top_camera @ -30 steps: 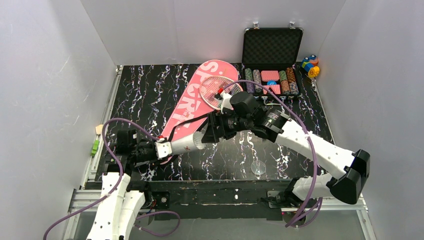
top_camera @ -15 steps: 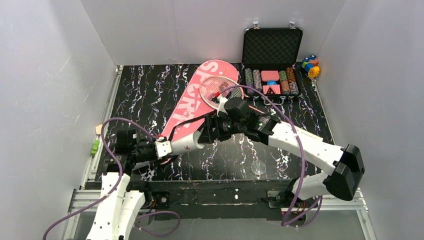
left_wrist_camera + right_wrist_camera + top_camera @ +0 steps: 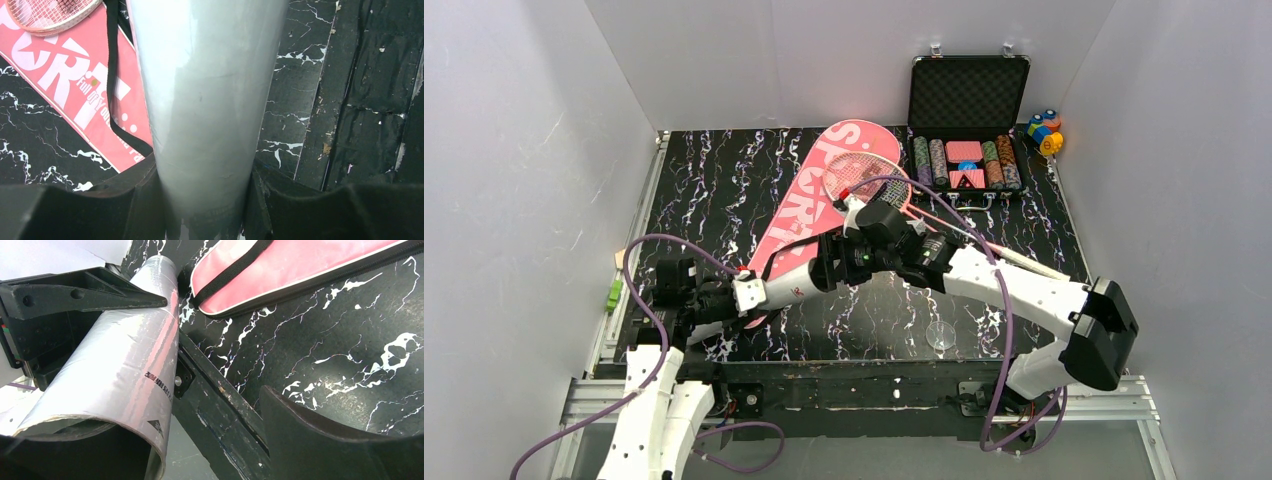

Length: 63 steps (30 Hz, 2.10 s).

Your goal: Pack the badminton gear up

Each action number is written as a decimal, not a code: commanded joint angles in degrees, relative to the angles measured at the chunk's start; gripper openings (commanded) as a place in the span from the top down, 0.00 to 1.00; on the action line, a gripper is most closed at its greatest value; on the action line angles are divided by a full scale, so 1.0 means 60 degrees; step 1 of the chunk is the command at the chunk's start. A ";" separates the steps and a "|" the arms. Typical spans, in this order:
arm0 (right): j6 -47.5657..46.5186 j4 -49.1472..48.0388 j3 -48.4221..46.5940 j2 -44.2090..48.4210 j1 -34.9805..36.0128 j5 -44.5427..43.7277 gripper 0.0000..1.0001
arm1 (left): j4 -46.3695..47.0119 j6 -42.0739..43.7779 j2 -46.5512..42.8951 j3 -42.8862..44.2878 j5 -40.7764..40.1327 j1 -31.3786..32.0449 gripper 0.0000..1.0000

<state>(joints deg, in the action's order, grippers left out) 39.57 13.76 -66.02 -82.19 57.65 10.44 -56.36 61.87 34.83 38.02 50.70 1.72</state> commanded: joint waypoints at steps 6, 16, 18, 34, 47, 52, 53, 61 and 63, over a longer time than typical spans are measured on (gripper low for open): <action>0.0278 -0.0107 0.0326 0.2092 -0.1470 0.0153 0.17 | -0.0009 0.0150 -0.0031 -0.0068 0.0591 0.0011 0.85; 0.0725 -0.0471 0.2353 0.1712 -0.6721 0.0560 0.27 | 0.0113 0.0305 -0.0227 -0.0488 0.0194 0.0011 0.86; 0.0662 -0.0556 0.2084 0.1044 -0.6966 0.0531 0.28 | 0.0143 0.0246 -0.0302 -0.0506 0.0182 0.0014 0.86; 0.1356 -0.1656 0.0477 -0.2771 -0.7125 0.0857 0.37 | 0.0252 -0.0034 -0.0327 -0.0487 0.0054 0.0013 0.93; 0.1528 -0.1855 0.0551 -0.2961 -0.6878 0.0597 0.80 | 0.0511 -0.0415 -0.0326 -0.0482 -0.0060 0.0011 0.92; 0.1233 -0.1510 0.0760 -0.2126 -0.6669 0.0423 0.99 | 0.0608 -0.0533 -0.0323 -0.0527 -0.0084 0.0012 0.92; 0.1171 -0.1417 0.0840 -0.1820 -0.6587 0.0432 0.99 | 0.0637 -0.0549 -0.0322 -0.0522 -0.0085 0.0013 0.92; 0.0146 -0.0361 0.1703 0.1805 -0.4695 0.0632 0.99 | 0.0591 -0.0637 -0.0140 -0.0432 -0.0041 0.0010 0.92; -0.0134 0.0176 0.1659 0.2604 -0.4051 0.0853 0.99 | 0.0523 -0.0556 -0.0111 -0.0437 -0.0047 0.0008 0.92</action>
<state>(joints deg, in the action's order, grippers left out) 43.75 9.10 -56.36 -75.53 27.14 13.61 -51.70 59.94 33.34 35.90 48.66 1.78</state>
